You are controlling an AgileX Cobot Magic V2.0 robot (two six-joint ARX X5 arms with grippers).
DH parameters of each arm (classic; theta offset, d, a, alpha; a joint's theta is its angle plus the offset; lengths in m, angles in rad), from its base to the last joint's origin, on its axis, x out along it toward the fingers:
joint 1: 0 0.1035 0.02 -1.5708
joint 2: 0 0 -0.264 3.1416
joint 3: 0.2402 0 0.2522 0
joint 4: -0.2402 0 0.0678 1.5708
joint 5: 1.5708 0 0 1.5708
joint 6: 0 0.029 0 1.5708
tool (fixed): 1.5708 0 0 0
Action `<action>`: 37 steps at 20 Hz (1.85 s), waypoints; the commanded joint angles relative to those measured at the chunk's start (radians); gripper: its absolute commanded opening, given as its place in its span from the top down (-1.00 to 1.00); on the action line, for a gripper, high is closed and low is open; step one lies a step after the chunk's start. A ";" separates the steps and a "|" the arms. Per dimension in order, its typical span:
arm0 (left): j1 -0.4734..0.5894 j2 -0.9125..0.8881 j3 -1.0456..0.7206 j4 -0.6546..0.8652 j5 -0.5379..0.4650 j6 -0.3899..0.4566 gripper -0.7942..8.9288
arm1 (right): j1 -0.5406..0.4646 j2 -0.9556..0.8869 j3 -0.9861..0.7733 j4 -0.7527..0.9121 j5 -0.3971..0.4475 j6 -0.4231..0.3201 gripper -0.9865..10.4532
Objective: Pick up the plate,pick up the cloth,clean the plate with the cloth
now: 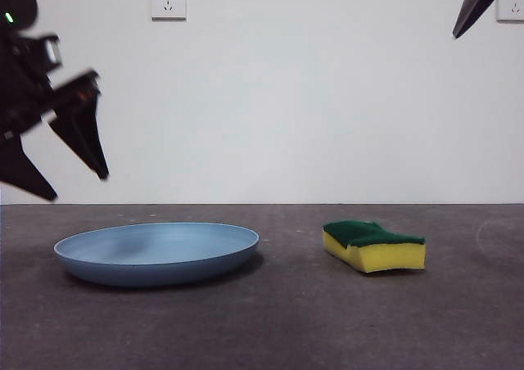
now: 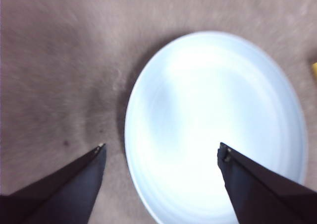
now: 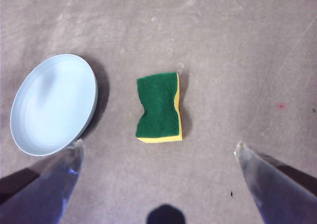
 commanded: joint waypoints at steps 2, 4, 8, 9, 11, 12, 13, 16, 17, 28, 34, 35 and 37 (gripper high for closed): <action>-0.022 0.093 -0.003 0.022 -0.006 0.009 0.06 | 0.000 -0.001 0.003 -0.017 -0.001 0.010 -0.11; -0.036 0.126 -0.003 0.023 -0.054 0.009 0.06 | 0.000 -0.001 0.003 -0.029 -0.001 0.010 -0.11; -0.046 0.142 -0.003 0.042 -0.101 0.009 0.06 | 0.000 -0.001 0.003 -0.043 -0.001 0.010 -0.11; -0.046 0.143 -0.003 0.048 -0.101 0.009 0.07 | 0.000 -0.001 0.003 -0.043 -0.001 0.010 -0.11; -0.053 0.151 -0.003 0.053 -0.101 0.009 0.07 | 0.000 0.000 0.003 -0.043 -0.001 0.010 -0.11; -0.055 0.159 -0.003 0.052 -0.101 0.009 0.07 | 0.000 -0.001 0.003 -0.043 -0.001 0.010 -0.11; -0.056 0.169 -0.003 0.051 -0.101 0.009 0.07 | 0.000 0.000 0.003 -0.043 -0.001 0.010 -0.11; -0.068 0.192 -0.003 0.052 -0.102 0.008 0.07 | 0.000 -0.001 0.003 -0.043 -0.001 0.010 -0.11; -0.069 0.193 -0.003 0.054 -0.102 0.008 0.07 | 0.000 -0.001 0.003 -0.043 -0.001 0.010 -0.11; -0.080 0.191 -0.003 0.080 -0.114 0.035 0.85 | 0.002 0.000 0.003 -0.040 -0.021 -0.036 -0.11; -0.081 0.033 -0.003 0.053 -0.106 0.031 0.85 | 0.092 0.106 0.061 -0.029 -0.042 -0.074 -0.09; -0.081 -0.007 -0.003 0.042 -0.106 0.031 0.85 | 0.117 0.142 0.078 -0.029 -0.026 -0.077 -0.04; -0.081 -0.102 -0.003 0.010 -0.106 0.032 0.85 | 0.172 0.229 0.120 -0.029 0.034 -0.109 0.06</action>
